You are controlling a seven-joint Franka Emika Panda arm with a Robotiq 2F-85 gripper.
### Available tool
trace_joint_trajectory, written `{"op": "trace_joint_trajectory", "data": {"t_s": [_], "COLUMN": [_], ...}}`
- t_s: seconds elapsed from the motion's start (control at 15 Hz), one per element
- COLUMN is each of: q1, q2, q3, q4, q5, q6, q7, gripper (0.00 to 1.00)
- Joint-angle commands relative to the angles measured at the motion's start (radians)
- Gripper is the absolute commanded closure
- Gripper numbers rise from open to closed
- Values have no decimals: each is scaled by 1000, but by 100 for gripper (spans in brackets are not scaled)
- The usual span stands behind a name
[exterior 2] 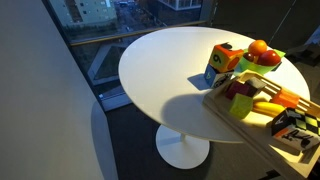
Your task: Put the green block on the wooden tray
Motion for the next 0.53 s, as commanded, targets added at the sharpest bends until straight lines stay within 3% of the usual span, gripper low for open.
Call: {"op": "trace_joint_trajectory", "data": {"t_s": [0.0,0.47], "q1": [-29,-85], "q2": [80,238], "q3": [-35,-92], "q4": [54,105], "q5": [-3,-27], "q6": [46,160], "q7": [-17,-1], "gripper": [0,0]}}
